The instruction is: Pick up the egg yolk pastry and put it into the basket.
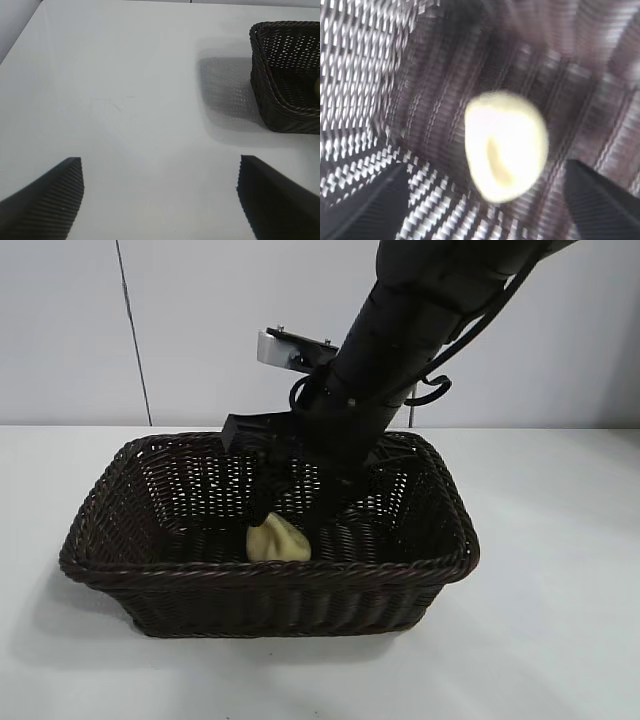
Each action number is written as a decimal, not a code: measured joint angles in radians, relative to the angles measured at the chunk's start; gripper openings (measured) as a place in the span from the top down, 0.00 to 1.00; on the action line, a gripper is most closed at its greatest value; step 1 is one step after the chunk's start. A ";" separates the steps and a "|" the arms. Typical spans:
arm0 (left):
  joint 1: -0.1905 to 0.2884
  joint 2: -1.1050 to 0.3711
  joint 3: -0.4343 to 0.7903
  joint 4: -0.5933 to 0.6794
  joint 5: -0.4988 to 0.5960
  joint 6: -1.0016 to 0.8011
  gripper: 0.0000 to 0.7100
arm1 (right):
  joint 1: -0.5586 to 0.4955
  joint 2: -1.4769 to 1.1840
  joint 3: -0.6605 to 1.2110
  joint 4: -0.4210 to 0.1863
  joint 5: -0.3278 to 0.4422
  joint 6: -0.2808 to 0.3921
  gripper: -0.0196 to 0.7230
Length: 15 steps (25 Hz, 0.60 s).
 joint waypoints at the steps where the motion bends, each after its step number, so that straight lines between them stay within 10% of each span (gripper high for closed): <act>1: 0.000 0.000 0.000 0.000 0.000 0.000 0.15 | 0.000 -0.001 0.000 0.000 0.008 0.000 0.16; 15: 0.000 0.000 0.000 0.000 0.000 0.000 0.15 | 0.000 -0.086 -0.195 -0.108 0.207 0.098 0.12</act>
